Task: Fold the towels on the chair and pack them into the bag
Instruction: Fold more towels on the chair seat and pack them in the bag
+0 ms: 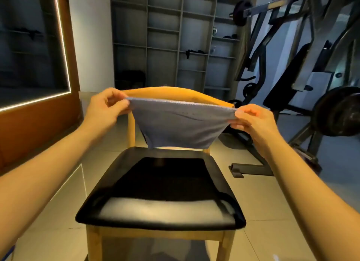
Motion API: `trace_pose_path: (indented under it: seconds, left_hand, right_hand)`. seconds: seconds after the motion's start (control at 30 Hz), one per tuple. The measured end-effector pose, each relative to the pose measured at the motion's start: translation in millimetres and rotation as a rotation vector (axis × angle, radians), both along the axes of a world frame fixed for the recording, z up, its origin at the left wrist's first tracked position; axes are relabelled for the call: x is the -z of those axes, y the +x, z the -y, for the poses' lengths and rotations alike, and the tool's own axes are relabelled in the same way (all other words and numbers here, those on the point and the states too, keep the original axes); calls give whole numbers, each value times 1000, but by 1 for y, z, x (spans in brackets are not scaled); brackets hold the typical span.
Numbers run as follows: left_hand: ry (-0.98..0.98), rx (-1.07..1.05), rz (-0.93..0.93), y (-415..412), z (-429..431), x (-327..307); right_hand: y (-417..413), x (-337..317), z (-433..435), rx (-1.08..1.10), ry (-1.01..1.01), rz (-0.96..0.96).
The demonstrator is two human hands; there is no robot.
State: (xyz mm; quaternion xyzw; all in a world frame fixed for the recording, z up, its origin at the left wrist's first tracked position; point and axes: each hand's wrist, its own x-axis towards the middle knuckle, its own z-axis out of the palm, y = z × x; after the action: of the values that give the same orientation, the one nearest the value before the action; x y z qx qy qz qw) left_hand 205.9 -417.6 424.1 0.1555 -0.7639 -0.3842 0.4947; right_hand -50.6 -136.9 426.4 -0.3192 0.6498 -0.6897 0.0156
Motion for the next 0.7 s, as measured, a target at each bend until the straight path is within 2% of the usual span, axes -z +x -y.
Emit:
trace_pose_path:
  seconds: [0.17,0.27,0.47,0.7]
  left_hand:
    - [-2,158,442,39,-13,127]
    - [1,204,612,53,-17,170]
    - [-119,249,795,65,-31,186]
    - [-97,438,984,63,-37,177]
  right_hand:
    - [20,118,-37,-141,528,84]
    - [24,152,-57,-256,745,79]
    - [26,154,-66,-392,982,-26]
    - [30,142,-62,-494,1164,-26]
